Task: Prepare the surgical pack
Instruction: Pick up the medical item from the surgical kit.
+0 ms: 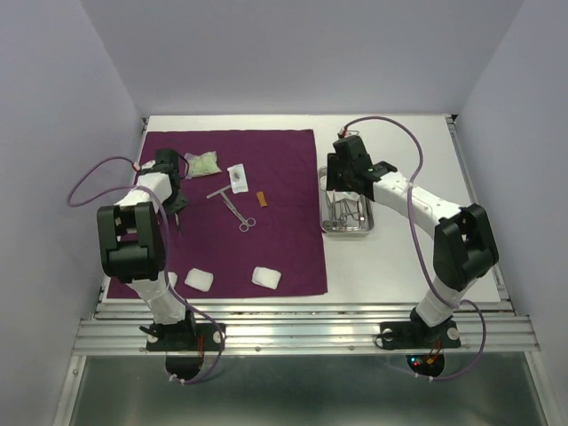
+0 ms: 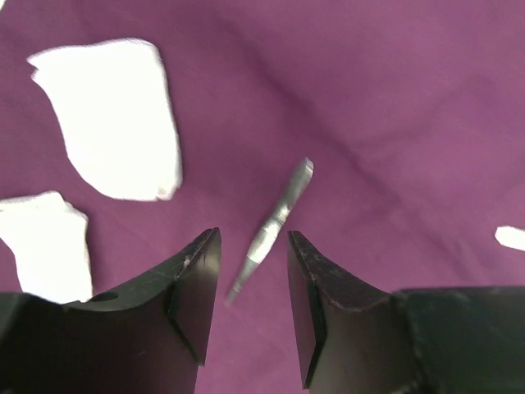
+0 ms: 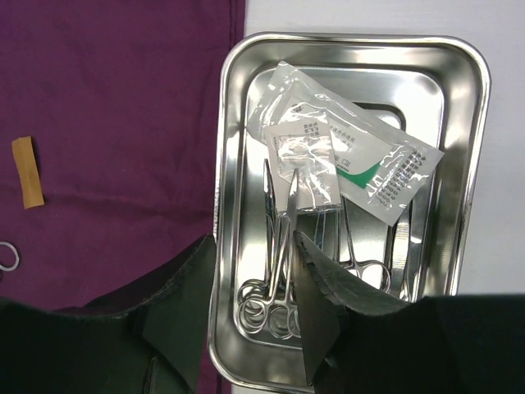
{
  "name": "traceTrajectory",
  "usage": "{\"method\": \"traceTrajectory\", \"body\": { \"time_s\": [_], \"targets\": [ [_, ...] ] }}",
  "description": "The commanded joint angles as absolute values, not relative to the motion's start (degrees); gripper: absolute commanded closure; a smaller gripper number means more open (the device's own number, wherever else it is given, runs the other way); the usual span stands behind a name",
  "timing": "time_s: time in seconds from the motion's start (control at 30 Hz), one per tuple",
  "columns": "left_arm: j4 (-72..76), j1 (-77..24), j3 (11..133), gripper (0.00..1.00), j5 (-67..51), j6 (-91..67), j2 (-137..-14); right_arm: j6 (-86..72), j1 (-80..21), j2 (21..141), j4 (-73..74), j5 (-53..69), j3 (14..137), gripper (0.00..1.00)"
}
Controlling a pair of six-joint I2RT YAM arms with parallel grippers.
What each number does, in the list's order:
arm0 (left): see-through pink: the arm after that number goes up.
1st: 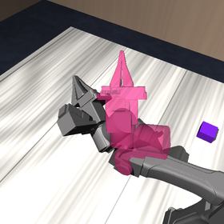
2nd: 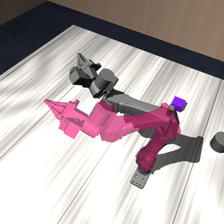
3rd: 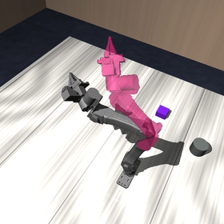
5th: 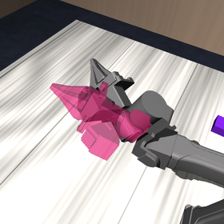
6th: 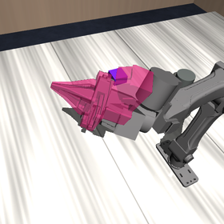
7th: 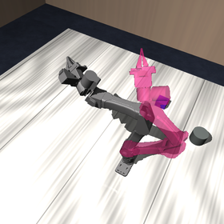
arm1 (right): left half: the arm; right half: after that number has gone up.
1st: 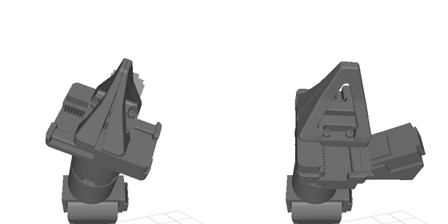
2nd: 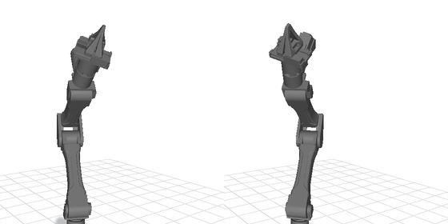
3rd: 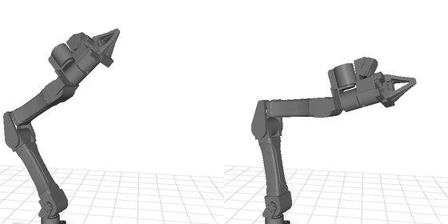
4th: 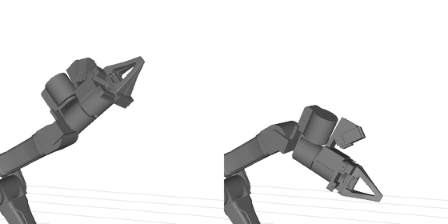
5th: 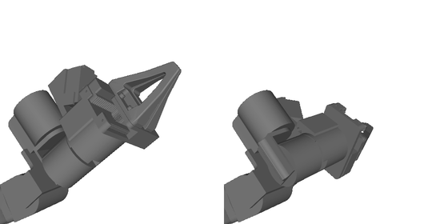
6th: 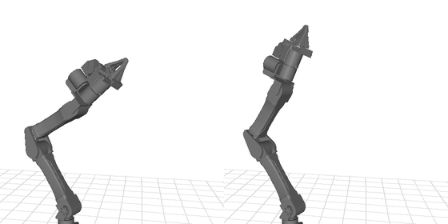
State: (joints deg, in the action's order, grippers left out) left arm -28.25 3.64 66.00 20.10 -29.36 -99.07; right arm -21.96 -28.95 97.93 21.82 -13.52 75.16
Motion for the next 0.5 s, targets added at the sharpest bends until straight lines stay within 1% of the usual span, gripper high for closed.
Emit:
{"method": "traceTrajectory", "body": {
  "time_s": [0.0,0.17,0.47],
  "targets": [
    [-26.81,5.54,65.48,0.52,18.37,-27.77,-99.57,-21.27,-29.09,96.06,19.86,-11.69,75.32,0.52],
    [-25.49,5.8,64.34,0.55,15.12,-27.95,-102.74,-21.27,-29.09,96.15,19.86,-10.81,75.76,0.52],
    [-25.93,5.8,64.77,0.56,15.73,-28.21,-104.68,-21.45,-29.09,95.27,19.95,-9.58,75.15,0.52]
  ]
}}
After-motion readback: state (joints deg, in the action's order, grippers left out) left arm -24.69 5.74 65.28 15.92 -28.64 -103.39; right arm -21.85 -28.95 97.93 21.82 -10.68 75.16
